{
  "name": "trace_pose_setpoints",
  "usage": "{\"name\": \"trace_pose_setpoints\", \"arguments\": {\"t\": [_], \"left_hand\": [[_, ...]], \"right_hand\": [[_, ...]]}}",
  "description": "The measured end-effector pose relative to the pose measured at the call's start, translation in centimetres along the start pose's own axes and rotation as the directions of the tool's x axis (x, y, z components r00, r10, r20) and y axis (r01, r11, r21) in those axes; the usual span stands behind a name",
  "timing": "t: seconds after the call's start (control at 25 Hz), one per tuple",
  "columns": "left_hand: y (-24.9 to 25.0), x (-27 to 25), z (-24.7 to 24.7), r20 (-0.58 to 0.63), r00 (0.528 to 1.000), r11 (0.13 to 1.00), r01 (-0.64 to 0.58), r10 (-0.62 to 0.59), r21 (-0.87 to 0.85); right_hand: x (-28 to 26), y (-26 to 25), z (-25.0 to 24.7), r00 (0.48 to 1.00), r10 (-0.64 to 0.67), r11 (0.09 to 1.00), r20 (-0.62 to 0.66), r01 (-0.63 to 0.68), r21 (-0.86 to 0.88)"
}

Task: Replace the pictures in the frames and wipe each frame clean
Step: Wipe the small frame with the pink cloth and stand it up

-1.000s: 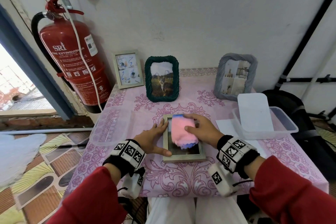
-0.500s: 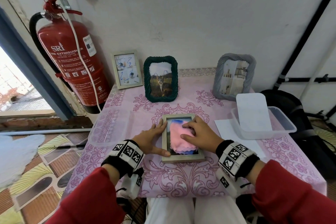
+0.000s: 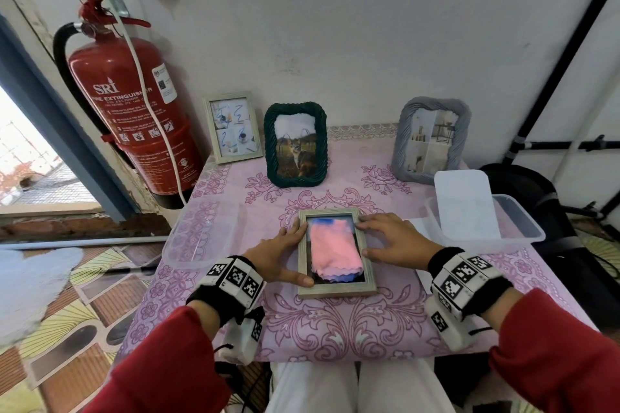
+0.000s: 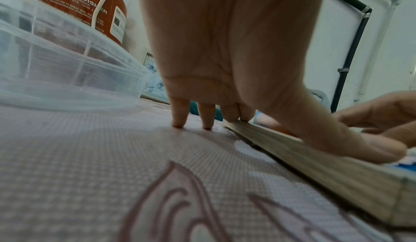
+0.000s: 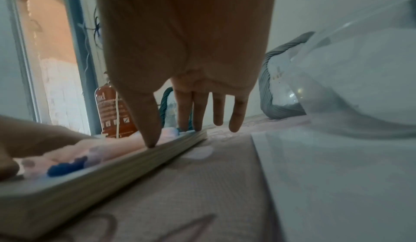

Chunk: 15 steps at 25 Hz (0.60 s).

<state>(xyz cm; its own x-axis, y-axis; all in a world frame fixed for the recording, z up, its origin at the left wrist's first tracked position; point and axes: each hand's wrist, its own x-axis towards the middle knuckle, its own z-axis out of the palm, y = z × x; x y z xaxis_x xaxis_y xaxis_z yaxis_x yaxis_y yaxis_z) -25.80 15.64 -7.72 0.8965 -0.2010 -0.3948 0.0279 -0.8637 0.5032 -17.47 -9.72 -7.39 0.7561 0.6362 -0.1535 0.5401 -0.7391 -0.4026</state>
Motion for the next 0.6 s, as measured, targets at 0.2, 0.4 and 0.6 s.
{"name": "trace_pose_setpoints", "arguments": {"t": [0.2,0.4,0.6], "left_hand": [[0.4,0.1,-0.4,-0.017,1.0,0.986,-0.021,0.019,-0.165],[2.2,0.7,0.6,-0.493,0.869,0.996,0.01,-0.053,-0.09],[4.1,1.6,1.6,-0.479,0.862,0.978,0.079,-0.165,-0.195]], "right_hand": [[-0.1,0.1,0.0,1.0,0.022,0.999,0.009,-0.021,-0.035],[0.0,0.2,0.1,1.0,0.013,0.998,-0.016,-0.012,0.061],[-0.2,0.4,0.3,1.0,0.012,0.996,-0.028,-0.009,0.085]]}}
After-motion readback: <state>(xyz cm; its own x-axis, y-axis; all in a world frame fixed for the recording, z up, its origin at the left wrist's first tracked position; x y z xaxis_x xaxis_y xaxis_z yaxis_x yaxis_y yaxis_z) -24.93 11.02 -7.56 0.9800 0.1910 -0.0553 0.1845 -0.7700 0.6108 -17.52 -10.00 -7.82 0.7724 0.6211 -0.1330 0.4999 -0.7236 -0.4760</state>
